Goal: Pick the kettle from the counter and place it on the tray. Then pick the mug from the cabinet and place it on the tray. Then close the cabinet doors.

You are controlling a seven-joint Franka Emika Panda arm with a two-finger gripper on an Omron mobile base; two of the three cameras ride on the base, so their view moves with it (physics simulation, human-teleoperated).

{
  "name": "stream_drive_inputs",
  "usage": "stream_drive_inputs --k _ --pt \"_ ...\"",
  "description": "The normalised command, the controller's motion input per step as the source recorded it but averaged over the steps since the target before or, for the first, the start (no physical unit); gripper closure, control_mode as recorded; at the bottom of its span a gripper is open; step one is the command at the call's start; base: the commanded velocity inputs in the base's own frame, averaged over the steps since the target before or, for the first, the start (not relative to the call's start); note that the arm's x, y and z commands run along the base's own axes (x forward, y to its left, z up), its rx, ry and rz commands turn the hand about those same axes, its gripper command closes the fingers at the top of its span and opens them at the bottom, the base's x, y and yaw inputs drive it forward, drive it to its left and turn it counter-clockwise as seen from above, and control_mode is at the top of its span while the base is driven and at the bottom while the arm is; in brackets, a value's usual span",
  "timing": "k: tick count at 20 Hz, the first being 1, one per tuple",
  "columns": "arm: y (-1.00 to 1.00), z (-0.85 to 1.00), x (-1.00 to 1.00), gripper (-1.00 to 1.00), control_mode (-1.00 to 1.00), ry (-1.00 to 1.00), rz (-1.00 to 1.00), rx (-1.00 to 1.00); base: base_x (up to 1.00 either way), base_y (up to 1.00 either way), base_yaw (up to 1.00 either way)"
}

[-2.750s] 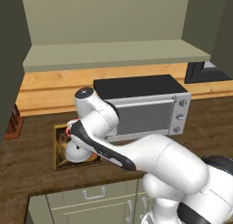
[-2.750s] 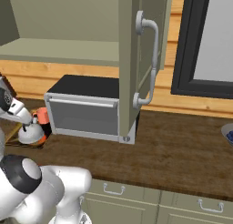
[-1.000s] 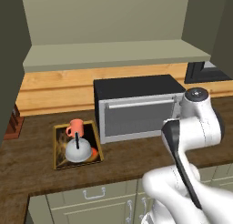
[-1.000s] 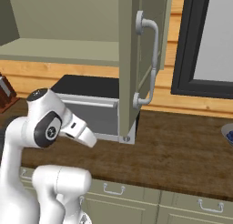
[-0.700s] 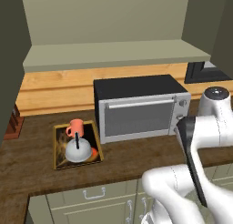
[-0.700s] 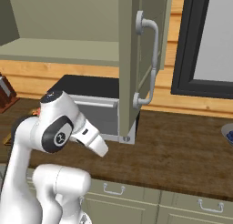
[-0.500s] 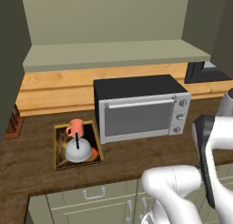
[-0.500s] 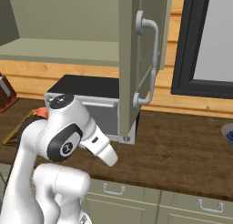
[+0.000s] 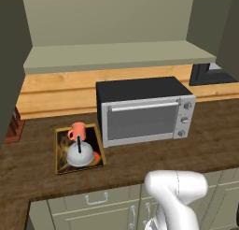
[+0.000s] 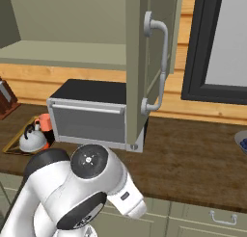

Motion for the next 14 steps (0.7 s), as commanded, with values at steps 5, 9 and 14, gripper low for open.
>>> stream_drive_inputs --k 5,9,14 --pt "-0.45 -0.09 -0.28 -1.0 -1.0 -0.36 0.0 0.0 0.0 0.0 0.0" --pt "-0.67 0.07 0.21 -1.0 -1.0 -0.24 0.0 0.0 0.0 0.0 0.0" --pt "-0.66 0.01 0.26 -1.0 -1.0 -0.17 0.01 0.0 0.0 0.0 0.0"
